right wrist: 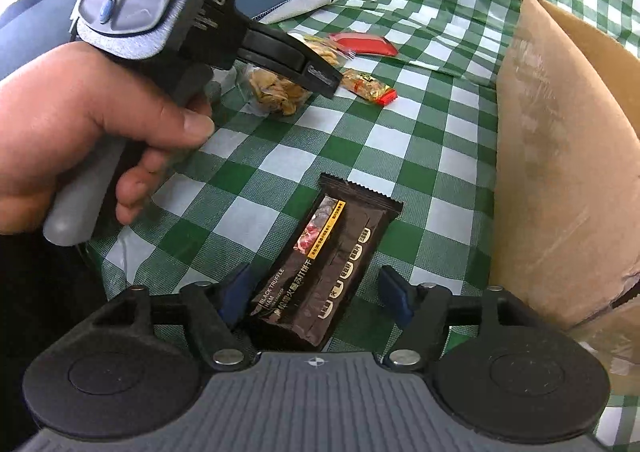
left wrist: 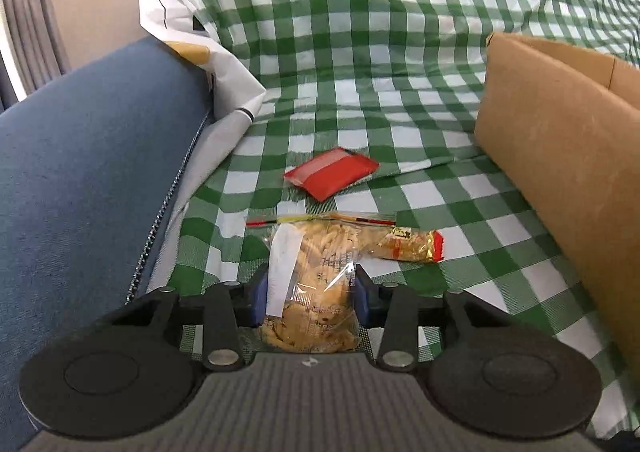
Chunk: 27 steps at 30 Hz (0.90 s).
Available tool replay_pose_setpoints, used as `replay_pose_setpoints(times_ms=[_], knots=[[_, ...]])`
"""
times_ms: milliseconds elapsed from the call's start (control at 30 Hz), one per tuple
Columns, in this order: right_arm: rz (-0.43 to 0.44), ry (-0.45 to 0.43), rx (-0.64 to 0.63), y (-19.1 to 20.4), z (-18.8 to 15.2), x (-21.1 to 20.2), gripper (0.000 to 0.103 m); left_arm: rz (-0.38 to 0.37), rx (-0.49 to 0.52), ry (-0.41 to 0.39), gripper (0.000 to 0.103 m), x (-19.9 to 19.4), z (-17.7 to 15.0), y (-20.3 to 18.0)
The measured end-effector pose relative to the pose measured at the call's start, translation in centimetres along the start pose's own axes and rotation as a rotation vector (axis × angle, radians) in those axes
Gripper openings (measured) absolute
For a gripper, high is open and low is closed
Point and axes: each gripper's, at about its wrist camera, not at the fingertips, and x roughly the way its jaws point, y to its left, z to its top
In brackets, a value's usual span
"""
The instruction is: Organize snacks
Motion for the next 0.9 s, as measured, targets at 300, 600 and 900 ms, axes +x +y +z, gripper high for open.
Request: replay_pose_setpoints(times_ms=[300, 600, 900], knots=[[-0.025, -0.046, -0.016, 0.1, 0.0, -1.6, 0.041, -0.115, -0.196, -0.011, 0.044, -5.1, -0.1, 1.2], [-0.029, 0.014, 0.026, -0.3, -0.2, -1.3, 0.041, -0.161, -0.324, 0.128, 0.044, -7.3, -2.0, 0.9], [-0.037, 0.019, 0.003, -0.2, -0.5, -0.9, 0.041, -0.109, -0.268, 0.201, 0.049, -5.7, -3.2, -0.8]])
